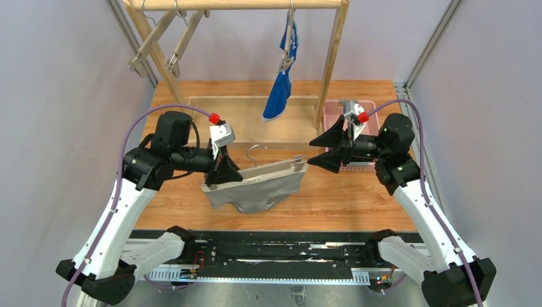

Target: Remove the underwear clipped to the hanger

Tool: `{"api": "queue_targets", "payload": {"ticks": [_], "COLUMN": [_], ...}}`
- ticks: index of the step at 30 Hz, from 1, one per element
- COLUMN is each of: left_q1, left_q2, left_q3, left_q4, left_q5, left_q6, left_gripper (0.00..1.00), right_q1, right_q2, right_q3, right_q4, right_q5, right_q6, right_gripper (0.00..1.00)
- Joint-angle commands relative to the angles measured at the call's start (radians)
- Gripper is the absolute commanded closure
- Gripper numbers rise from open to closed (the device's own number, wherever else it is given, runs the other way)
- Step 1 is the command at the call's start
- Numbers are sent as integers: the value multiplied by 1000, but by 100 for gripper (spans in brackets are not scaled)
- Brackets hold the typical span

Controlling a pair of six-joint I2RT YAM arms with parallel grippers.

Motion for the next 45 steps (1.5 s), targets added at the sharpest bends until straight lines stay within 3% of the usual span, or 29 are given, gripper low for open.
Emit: {"api": "queue_targets", "payload": {"ticks": [1, 17, 22, 34, 36, 38, 39, 44, 45], "left_q1": [-5, -6, -5, -5, -5, -5, -5, -5, -6], "left_q2": [26, 44, 43, 39, 41, 42, 43, 40, 39], "left_q3": [38, 67, 66, 77, 77, 75, 73, 69, 69], "left_q4": [42, 43, 43, 87, 90, 93, 94, 94, 94], "left_q5": [92, 89, 82, 79, 82, 82, 82, 85, 86], "left_q6": [6, 12, 11, -26, -30, -31, -33, -29, -29], "left_gripper": [100, 100, 100, 100, 100, 100, 100, 100, 100], "right_q1": [9, 152, 160, 160, 160, 160, 160, 160, 160], "right_q2": [-1, 84, 81, 72, 73, 73, 71, 60, 58], "right_q3": [17, 73, 78, 88, 88, 88, 86, 82, 83], "right_q4": [38, 5, -17, -71, -74, -75, -77, -82, -86], "right_q5": [-42, -9, 0, 9, 13, 22, 25, 59, 74], "right_q6": [37, 0, -13, -41, -42, -42, -43, -50, -50], "right_gripper": [37, 34, 49, 47, 59, 90, 98, 99, 91]}}
